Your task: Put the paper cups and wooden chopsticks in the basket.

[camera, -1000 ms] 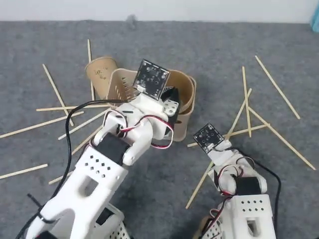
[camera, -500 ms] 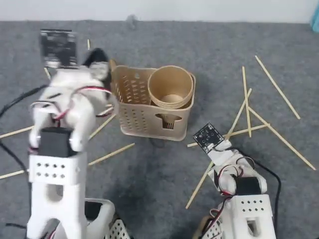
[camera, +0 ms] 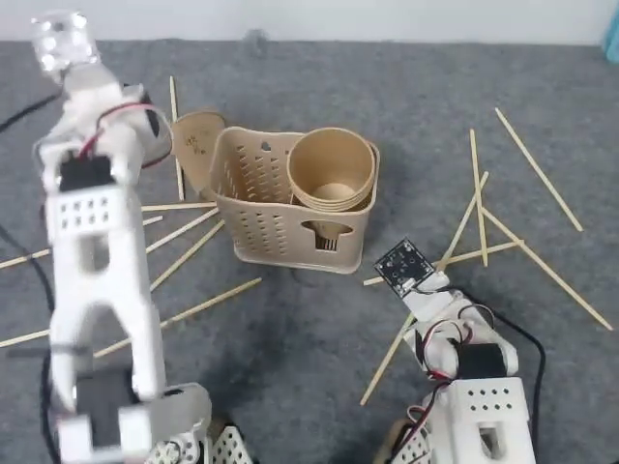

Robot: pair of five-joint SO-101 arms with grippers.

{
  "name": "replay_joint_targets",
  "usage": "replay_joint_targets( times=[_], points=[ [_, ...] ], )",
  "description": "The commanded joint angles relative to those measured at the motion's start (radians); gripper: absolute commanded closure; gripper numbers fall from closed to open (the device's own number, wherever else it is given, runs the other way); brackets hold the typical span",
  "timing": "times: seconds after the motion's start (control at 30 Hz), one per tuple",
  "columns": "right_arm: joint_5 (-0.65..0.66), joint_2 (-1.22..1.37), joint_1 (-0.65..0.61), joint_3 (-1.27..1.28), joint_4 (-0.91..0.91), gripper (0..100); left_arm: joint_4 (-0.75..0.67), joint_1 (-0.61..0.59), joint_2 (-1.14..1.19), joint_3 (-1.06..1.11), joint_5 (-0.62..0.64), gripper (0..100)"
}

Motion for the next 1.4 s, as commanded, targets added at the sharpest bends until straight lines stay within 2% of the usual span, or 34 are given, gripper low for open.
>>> replay_joint_targets(
  times=[0.0, 0.47, 0.8, 1.0, 1.13, 1.37],
  points=[
    [0.005, -0.012, -0.008, -0.008, 0.001, 99.0, -0.009, -0.006, 0.261, -0.249, 0.028, 99],
    [0.005, -0.012, -0.008, -0.008, -0.021, 99.0, 0.025, -0.012, 0.977, -0.908, 0.041, 99],
    [0.005, -0.012, -0.041, -0.006, -0.021, 99.0, 0.347, 0.009, 1.343, -1.547, 0.040, 99],
    [0.005, -0.012, -0.041, -0.006, -0.019, 99.0, 0.537, 0.012, 1.511, -1.837, 0.037, 99],
    [0.005, -0.012, -0.041, -0.006, -0.018, 99.0, 0.638, 0.012, 1.540, -1.870, 0.008, 99],
    [0.005, -0.012, -0.041, -0.006, -0.016, 99.0, 0.904, 0.012, 1.464, -1.873, -0.091, 99]
  ],
)
